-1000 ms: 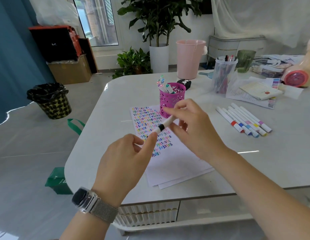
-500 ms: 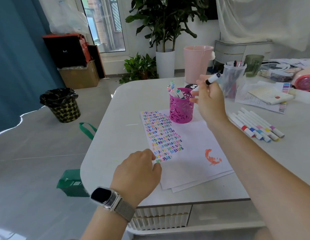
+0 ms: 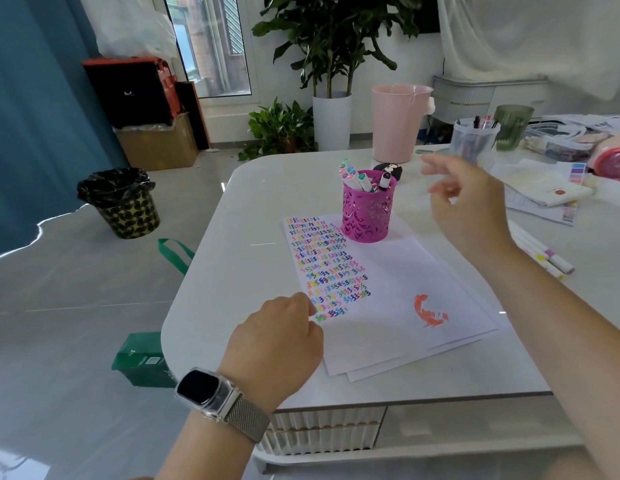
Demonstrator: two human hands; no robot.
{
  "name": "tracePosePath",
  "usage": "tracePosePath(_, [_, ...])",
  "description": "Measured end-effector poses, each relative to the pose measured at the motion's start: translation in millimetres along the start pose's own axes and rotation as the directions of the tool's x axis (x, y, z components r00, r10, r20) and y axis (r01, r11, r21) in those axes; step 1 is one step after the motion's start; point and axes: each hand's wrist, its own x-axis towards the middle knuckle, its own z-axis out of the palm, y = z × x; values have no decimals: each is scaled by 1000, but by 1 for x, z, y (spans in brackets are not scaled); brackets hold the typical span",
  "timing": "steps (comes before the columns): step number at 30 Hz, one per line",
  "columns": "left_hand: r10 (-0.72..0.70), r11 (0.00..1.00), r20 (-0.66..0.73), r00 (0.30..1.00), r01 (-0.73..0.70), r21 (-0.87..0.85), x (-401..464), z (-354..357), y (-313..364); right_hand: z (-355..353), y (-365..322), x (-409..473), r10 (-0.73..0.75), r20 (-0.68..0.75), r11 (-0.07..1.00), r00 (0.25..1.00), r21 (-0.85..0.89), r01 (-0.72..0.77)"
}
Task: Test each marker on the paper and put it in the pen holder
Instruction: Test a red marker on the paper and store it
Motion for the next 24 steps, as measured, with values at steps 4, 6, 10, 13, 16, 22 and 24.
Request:
tracePosePath(4, [19,999,-35,999,-21,-46,1,0,2,-30,45,-16,235,110,927,966,-324,-189])
tracePosePath(6, [23,997,-64,998,-27,-67,0,0,3,-39,64,-26,357,189,868,915,-428,-250])
tracePosePath(10, [31,995,-89,996,-39,-88,-1,1,5,-39,82,-32,451,254,792,855,-555,-253])
tracePosePath(13, [34,994,-102,994,-44,-103,0,3,5,-32,88,-32,483,262,725,835,-654,-214])
tracePosePath(16, [28,993,-112,993,-41,-114,2,4,3,-24,87,-34,491,267,697,829,-692,-190])
tracePosePath(22, [34,992,-123,992,-49,-117,3,5,3,-16,72,-35,447,377,787,811,-597,-156])
tracePosePath(24, [38,992,-127,991,-53,-115,2,5,4,-14,65,-36,459,425,783,780,-608,-130])
